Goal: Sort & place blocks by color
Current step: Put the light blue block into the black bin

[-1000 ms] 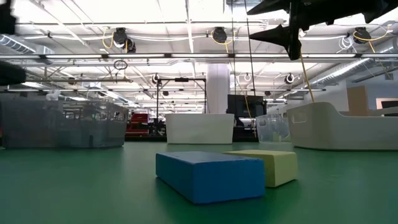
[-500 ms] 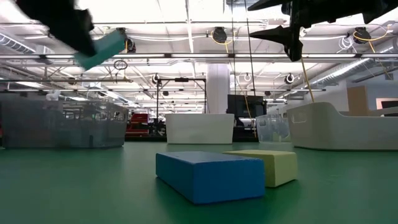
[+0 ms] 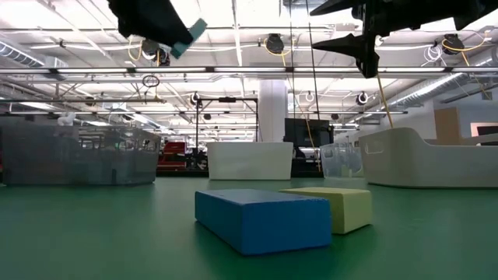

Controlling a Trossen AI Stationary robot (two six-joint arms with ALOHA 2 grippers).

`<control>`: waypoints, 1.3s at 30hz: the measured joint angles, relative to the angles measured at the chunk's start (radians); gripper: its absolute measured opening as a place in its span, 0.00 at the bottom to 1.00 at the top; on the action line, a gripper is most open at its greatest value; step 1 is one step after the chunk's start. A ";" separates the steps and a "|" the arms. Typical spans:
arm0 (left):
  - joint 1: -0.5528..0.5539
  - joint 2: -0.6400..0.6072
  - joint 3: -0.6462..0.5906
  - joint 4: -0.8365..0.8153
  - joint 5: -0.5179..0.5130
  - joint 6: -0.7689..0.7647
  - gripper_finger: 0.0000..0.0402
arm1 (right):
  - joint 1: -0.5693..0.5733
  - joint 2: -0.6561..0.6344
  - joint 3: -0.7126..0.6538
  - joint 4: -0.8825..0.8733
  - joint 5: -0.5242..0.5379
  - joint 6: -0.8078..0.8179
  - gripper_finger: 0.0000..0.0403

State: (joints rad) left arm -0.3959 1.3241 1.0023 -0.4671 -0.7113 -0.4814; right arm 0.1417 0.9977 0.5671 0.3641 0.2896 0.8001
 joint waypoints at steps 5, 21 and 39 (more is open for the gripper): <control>0.081 0.001 0.000 -0.038 -0.002 -0.061 0.31 | 0.000 0.000 0.000 0.002 0.001 0.000 0.55; 0.305 -0.056 -0.001 -0.549 0.077 -0.334 0.31 | 0.000 0.001 0.000 -0.021 0.001 -0.006 0.55; 0.332 -0.050 -0.001 -0.797 0.313 -0.669 0.37 | 0.002 0.001 0.000 -0.045 -0.006 0.031 0.55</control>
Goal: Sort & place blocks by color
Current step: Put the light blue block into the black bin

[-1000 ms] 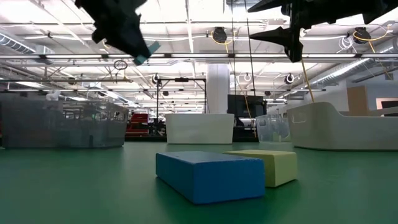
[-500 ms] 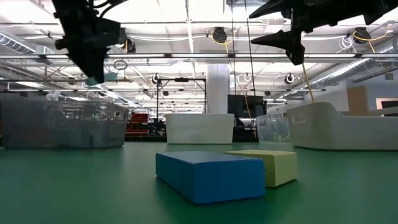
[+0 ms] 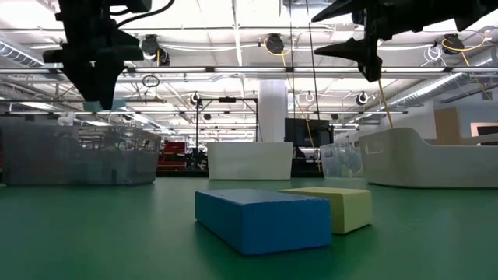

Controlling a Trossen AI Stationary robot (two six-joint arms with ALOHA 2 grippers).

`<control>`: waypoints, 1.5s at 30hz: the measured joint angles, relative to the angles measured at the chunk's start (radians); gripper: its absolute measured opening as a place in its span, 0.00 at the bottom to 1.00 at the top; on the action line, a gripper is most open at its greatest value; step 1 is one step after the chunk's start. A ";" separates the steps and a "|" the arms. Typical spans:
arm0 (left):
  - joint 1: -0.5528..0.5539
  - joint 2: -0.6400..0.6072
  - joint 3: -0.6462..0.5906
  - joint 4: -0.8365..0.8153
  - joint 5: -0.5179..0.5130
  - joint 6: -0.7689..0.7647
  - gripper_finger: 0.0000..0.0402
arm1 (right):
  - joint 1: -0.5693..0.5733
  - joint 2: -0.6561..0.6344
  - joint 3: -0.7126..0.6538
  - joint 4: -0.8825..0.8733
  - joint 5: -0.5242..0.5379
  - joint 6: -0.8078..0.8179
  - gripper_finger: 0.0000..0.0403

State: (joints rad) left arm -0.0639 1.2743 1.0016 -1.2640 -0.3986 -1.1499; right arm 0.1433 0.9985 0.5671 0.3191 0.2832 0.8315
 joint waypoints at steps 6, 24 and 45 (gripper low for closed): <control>-0.013 0.000 0.000 0.001 0.089 -0.106 0.38 | 0.034 0.000 0.000 0.021 -0.025 -0.003 0.55; -0.059 0.000 0.000 0.031 0.088 -0.137 0.38 | 0.142 0.019 0.048 0.199 0.109 -0.275 0.55; -0.052 0.000 0.000 0.071 -0.018 -0.107 0.33 | 0.180 0.285 0.311 0.009 0.106 -0.325 0.55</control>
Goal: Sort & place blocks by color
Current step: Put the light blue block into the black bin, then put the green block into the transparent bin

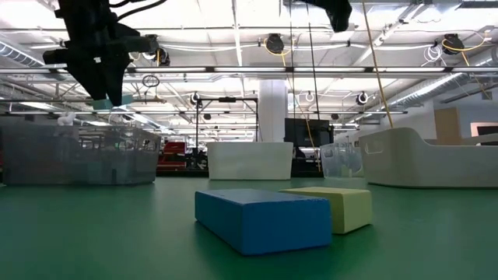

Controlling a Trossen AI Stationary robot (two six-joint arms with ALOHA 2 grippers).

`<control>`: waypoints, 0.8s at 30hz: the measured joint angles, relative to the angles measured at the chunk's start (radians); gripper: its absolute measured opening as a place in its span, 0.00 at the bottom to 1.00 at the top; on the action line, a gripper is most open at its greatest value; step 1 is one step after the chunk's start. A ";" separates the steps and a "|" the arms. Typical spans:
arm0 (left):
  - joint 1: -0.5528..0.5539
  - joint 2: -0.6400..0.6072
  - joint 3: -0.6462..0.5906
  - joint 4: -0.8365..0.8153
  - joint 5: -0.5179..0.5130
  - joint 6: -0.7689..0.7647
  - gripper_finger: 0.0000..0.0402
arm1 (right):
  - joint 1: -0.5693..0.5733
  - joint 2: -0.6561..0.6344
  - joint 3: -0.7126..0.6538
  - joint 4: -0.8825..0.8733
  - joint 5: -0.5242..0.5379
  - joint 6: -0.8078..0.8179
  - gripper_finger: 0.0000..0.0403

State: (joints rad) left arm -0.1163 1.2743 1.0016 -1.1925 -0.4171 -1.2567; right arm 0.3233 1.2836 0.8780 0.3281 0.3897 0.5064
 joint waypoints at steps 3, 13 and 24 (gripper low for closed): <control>-0.015 0.000 0.000 0.005 -0.002 -0.039 0.36 | 0.005 0.029 0.000 0.003 0.000 0.052 0.55; -0.052 0.000 0.000 0.023 0.045 -0.044 0.74 | 0.040 0.149 0.000 -0.004 -0.032 0.043 0.55; -0.082 0.000 0.000 0.162 0.048 0.065 0.80 | 0.132 0.318 0.000 0.001 -0.107 -0.002 0.55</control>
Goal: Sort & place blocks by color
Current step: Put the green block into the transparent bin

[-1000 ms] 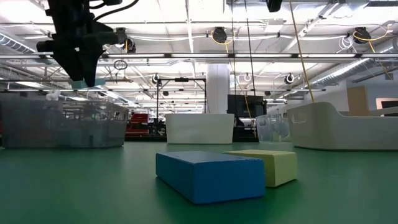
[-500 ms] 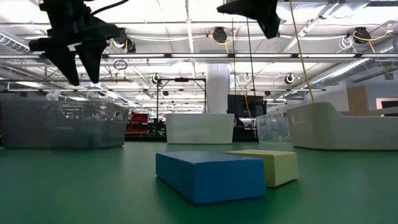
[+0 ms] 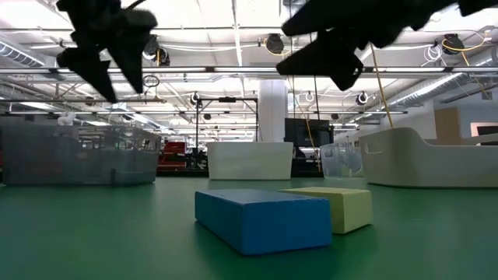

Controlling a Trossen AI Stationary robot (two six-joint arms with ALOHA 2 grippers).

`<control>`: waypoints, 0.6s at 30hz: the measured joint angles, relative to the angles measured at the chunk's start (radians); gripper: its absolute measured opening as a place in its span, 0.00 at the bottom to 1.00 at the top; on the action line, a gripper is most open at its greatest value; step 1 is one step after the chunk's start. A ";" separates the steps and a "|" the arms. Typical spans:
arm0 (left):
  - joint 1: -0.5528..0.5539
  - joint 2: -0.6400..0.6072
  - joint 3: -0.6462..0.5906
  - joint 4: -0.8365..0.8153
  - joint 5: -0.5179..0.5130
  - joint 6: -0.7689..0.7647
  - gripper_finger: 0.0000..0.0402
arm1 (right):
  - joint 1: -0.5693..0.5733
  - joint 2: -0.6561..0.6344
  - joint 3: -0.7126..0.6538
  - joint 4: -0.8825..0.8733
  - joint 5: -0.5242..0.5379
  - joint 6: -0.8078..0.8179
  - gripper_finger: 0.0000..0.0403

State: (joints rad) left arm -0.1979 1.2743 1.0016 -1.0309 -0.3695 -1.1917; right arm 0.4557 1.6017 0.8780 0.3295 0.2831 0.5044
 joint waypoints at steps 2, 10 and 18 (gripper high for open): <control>-0.022 0.000 0.000 0.078 0.002 0.056 0.78 | 0.026 0.026 0.000 0.002 0.000 -0.045 0.55; -0.123 0.000 0.000 0.427 0.002 0.217 0.72 | 0.116 0.154 0.000 0.170 -0.002 -0.258 0.55; -0.207 0.000 0.000 0.592 0.002 0.221 0.71 | 0.122 0.226 0.000 0.170 -0.069 -0.307 0.55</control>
State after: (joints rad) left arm -0.4052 1.2743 1.0019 -0.4393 -0.3672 -0.9707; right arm 0.5774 1.8277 0.8781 0.4990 0.2137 0.1970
